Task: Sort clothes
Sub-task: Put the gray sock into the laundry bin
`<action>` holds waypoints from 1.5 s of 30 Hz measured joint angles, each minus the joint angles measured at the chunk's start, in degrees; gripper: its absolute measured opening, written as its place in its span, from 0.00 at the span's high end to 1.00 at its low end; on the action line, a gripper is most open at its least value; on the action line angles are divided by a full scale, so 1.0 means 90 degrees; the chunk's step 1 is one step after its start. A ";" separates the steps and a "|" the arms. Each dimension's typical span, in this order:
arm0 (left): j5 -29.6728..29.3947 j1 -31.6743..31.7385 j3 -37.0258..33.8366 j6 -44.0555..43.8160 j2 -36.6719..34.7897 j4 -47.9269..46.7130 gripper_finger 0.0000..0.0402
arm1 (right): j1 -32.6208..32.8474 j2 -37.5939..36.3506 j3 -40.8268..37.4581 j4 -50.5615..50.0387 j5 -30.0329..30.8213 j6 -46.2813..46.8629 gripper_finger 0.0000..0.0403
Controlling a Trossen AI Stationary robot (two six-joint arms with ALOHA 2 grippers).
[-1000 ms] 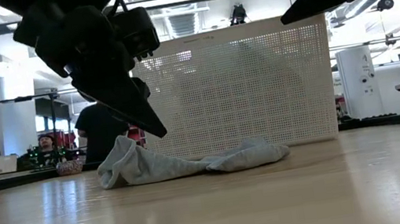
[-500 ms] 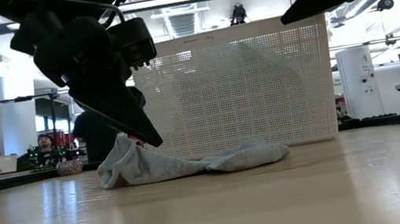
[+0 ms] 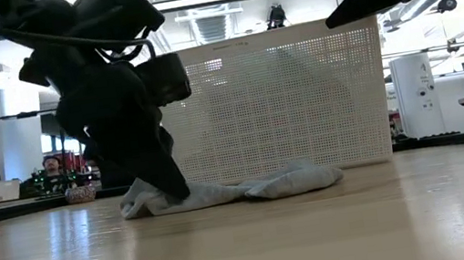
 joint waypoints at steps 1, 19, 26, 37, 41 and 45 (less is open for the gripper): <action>-0.0088 0.0006 0.0000 -0.0017 0.0010 -0.0004 0.44 | 0.0000 0.0000 0.0000 0.0002 -0.0002 0.0000 1.00; -0.0827 0.0060 0.0849 0.0403 -0.0624 -0.0584 0.99 | 0.0000 0.0000 0.0000 -0.0002 -0.0004 0.0000 1.00; -0.1885 0.0110 0.2183 0.1288 -0.1117 -0.1587 0.99 | 0.0000 0.0000 0.0000 -0.0004 -0.0007 -0.0002 1.00; -0.2140 0.0906 0.4248 0.3067 -0.1236 -0.1831 1.00 | 0.0000 0.0000 0.0000 -0.0005 -0.0012 -0.0002 1.00; -0.2095 0.1380 0.4723 0.3495 -0.1236 -0.1884 1.00 | 0.0001 0.0000 0.0000 -0.0008 -0.0012 -0.0029 1.00; -0.1782 0.1914 0.5102 0.3682 -0.1236 -0.1863 1.00 | 0.0002 0.0000 0.0000 -0.0007 -0.0014 -0.0036 1.00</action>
